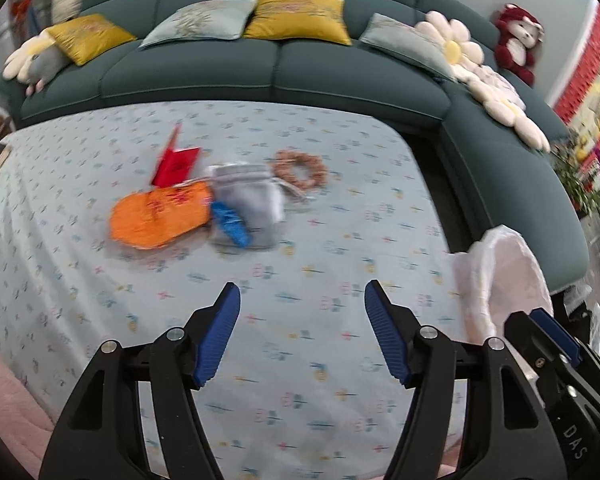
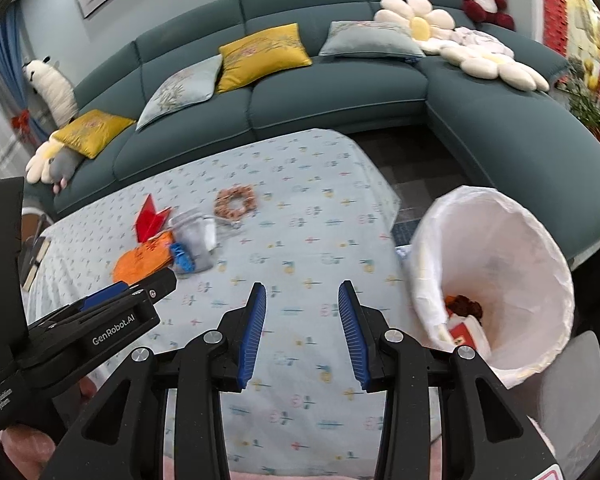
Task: Collect trash
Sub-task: 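Move both tools back over the orange bag and blue strap, then grasp the orange plastic bag with the left tool while the right tool grasps the blue strap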
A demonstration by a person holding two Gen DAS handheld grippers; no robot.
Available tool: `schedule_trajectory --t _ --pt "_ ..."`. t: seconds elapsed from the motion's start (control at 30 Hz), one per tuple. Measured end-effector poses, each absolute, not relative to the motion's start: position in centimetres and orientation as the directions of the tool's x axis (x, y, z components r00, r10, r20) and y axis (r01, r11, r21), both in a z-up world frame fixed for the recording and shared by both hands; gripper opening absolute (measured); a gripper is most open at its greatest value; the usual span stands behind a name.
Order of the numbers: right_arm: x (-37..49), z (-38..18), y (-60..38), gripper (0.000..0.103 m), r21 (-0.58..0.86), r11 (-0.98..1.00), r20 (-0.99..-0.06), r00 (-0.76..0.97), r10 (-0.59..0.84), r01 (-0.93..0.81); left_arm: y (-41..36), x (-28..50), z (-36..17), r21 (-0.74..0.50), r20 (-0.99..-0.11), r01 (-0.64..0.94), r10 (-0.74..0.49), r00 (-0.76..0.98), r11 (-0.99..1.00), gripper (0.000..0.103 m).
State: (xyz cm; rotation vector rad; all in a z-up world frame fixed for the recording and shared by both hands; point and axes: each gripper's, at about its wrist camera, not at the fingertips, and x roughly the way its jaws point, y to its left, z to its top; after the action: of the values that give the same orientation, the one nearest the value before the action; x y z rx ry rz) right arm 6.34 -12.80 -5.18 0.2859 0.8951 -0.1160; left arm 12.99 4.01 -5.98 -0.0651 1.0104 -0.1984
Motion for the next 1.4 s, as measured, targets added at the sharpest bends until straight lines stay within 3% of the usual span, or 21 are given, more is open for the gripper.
schedule_trajectory --t 0.57,1.23,1.4 --pt "11.9 -8.0 -3.6 0.037 0.188 0.979 -0.825 0.554 0.111 0.084 17.0 17.3 -9.8 -0.151 -0.884 -0.107 -0.086 0.459 0.983 0.065" --pt "23.5 -14.5 3.0 0.037 0.176 0.984 -0.879 0.452 0.148 0.021 20.5 26.7 -14.9 -0.211 -0.918 -0.121 -0.154 0.366 0.970 0.064" --pt "25.3 -16.7 3.3 0.033 0.167 0.986 -0.899 0.415 0.141 0.028 19.9 27.8 -16.5 -0.227 -0.924 -0.102 -0.182 0.335 0.969 0.051"
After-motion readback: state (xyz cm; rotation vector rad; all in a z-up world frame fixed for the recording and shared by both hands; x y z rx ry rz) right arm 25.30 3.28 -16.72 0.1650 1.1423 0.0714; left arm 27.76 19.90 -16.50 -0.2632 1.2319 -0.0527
